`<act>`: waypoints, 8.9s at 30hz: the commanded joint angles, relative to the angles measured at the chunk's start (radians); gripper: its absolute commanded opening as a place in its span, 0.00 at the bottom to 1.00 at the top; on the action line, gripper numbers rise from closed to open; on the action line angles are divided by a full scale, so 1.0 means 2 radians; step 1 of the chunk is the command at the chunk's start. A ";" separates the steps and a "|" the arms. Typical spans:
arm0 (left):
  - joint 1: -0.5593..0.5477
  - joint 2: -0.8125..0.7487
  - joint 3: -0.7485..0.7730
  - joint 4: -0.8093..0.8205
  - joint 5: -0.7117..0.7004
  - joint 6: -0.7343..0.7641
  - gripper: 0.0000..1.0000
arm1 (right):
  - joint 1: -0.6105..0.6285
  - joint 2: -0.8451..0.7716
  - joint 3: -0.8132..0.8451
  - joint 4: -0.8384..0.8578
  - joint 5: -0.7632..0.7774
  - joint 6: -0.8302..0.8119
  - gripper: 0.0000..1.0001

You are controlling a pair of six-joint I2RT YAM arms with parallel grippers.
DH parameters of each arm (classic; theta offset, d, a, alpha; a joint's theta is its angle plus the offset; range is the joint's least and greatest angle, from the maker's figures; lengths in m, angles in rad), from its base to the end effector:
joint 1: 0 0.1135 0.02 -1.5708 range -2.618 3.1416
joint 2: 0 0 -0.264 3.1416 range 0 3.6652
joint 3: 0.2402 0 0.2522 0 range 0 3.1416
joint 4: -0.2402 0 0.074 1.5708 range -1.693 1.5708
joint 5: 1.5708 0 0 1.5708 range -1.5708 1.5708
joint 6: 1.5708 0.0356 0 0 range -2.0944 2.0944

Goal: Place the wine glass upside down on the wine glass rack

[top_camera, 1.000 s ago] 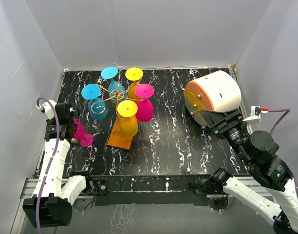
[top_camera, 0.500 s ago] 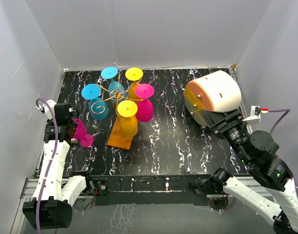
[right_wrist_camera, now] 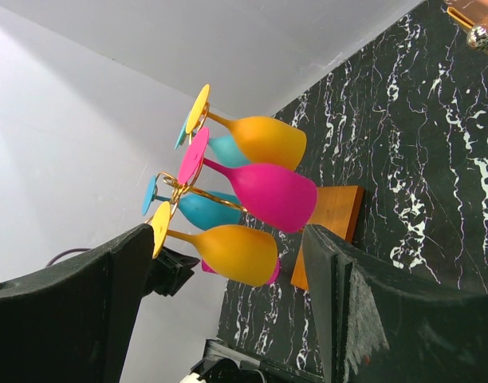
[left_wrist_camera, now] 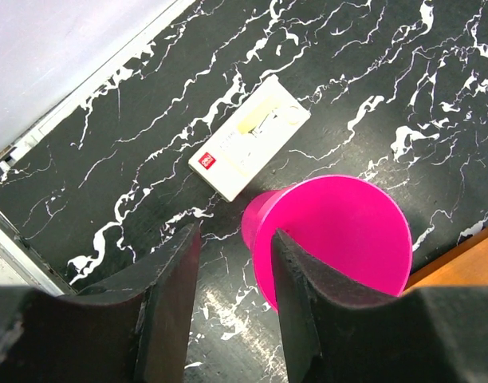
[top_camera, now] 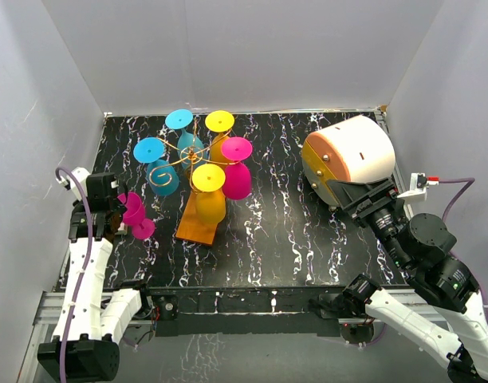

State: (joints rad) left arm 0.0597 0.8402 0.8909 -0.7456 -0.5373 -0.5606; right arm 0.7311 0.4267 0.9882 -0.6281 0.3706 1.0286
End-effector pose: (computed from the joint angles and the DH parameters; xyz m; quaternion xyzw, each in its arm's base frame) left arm 0.1644 0.0281 0.3155 -0.3737 0.7971 0.1315 0.4557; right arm 0.0548 0.0318 0.3968 0.2309 0.6912 0.4317 0.5316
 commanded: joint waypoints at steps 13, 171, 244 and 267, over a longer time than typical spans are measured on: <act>0.001 0.003 -0.041 0.017 0.024 -0.024 0.20 | 0.002 0.007 0.021 0.021 0.004 -0.007 0.73; -0.012 -0.088 0.363 0.206 0.484 -0.334 0.65 | 0.282 0.520 0.153 0.826 -0.084 -0.266 0.00; -0.015 -0.145 0.266 0.024 0.278 -0.218 0.00 | 0.329 0.433 0.071 0.702 -0.056 -0.406 0.56; -0.051 -0.096 0.146 0.099 0.540 -0.231 0.00 | 0.329 0.240 -0.042 0.523 0.049 -0.314 0.57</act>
State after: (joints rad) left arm -0.0315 0.6205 1.1858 -0.6270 0.4370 -0.9955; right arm 1.3838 0.9630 0.9260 0.4591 0.4316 0.3523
